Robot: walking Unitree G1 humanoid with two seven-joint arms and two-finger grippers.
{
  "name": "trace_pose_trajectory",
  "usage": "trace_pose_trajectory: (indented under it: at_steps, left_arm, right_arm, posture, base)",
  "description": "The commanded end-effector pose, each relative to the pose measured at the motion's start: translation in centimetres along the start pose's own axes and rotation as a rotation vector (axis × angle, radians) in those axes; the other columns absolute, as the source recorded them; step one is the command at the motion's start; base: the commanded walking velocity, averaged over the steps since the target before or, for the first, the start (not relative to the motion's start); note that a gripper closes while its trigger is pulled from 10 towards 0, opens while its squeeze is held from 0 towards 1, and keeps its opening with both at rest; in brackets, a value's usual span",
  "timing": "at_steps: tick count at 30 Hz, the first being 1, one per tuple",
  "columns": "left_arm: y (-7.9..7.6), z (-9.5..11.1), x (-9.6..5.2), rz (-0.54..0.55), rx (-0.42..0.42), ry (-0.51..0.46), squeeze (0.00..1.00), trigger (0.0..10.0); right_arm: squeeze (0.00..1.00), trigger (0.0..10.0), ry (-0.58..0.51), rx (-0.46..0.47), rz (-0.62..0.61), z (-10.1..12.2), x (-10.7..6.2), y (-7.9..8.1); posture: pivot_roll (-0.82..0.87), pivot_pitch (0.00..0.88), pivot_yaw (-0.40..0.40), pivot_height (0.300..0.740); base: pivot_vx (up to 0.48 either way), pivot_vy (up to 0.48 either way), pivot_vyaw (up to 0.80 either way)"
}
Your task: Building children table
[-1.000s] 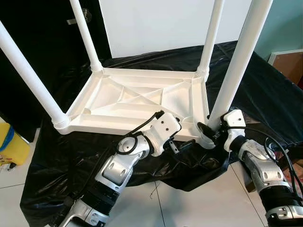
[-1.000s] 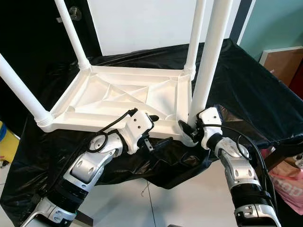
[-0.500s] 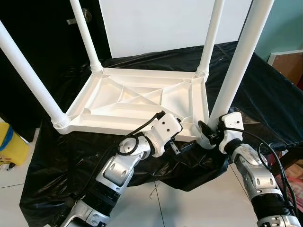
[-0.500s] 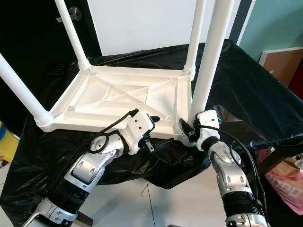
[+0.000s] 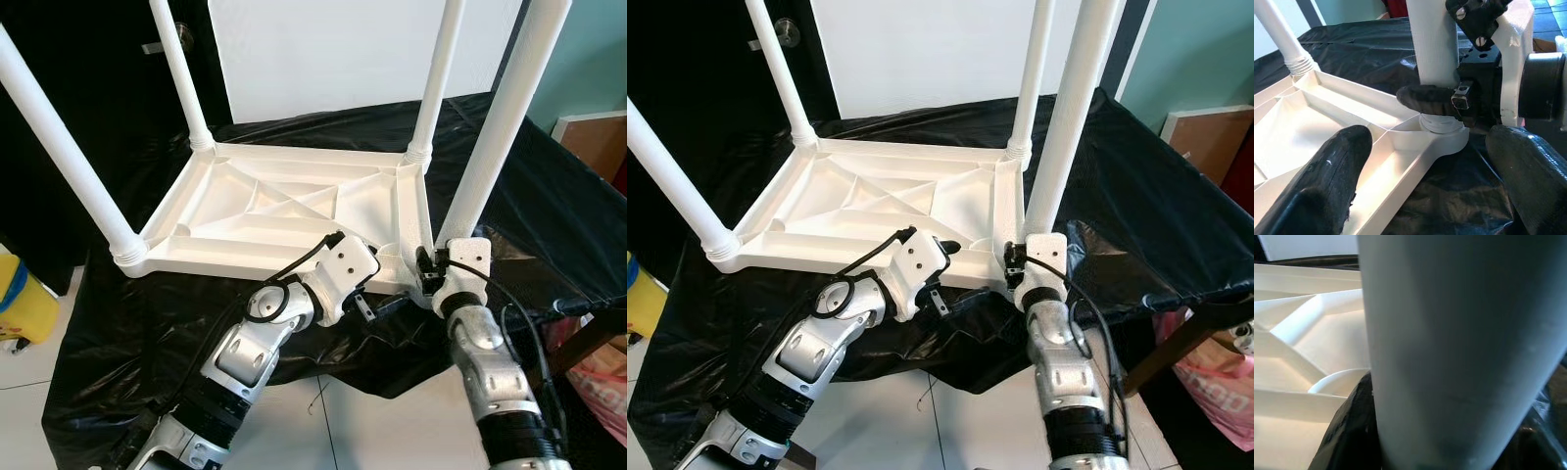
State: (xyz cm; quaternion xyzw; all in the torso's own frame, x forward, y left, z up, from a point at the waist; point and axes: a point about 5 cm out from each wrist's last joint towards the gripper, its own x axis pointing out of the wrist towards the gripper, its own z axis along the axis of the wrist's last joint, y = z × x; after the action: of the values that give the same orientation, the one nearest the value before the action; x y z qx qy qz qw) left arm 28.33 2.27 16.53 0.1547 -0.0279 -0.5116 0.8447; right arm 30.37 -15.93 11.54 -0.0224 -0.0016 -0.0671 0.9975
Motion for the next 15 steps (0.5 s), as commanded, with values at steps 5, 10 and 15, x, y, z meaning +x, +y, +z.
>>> trace_pose_trajectory:
  at_steps: [5,10,15]
  left_arm:
    - [-0.1,-0.4,-0.1,-0.004,0.011,0.012,0.0,10.0]
    - [-0.1,-0.4,-0.1,-0.002,0.01,0.012,0.0,10.0]
    - [-0.1,-0.3,-0.2,0.001,0.012,0.012,0.0,10.0]
  right_arm:
    - [0.0,10.0,0.077,-0.001,-0.118,-1.7,-1.1,0.2]
    - [0.0,10.0,0.088,0.001,-0.121,-1.7,-1.2,0.4]
    - [0.0,10.0,0.091,-0.005,-0.136,-1.6,-1.3,0.8]
  posture:
    - [-0.15,0.004,-0.031,0.74]
    - [-0.15,0.005,-0.034,0.74]
    - [-0.15,0.006,-0.033,0.74]
  base:
    - [0.0,0.0,0.0]
    - [0.0,0.0,0.0]
    - [0.0,0.0,0.0]
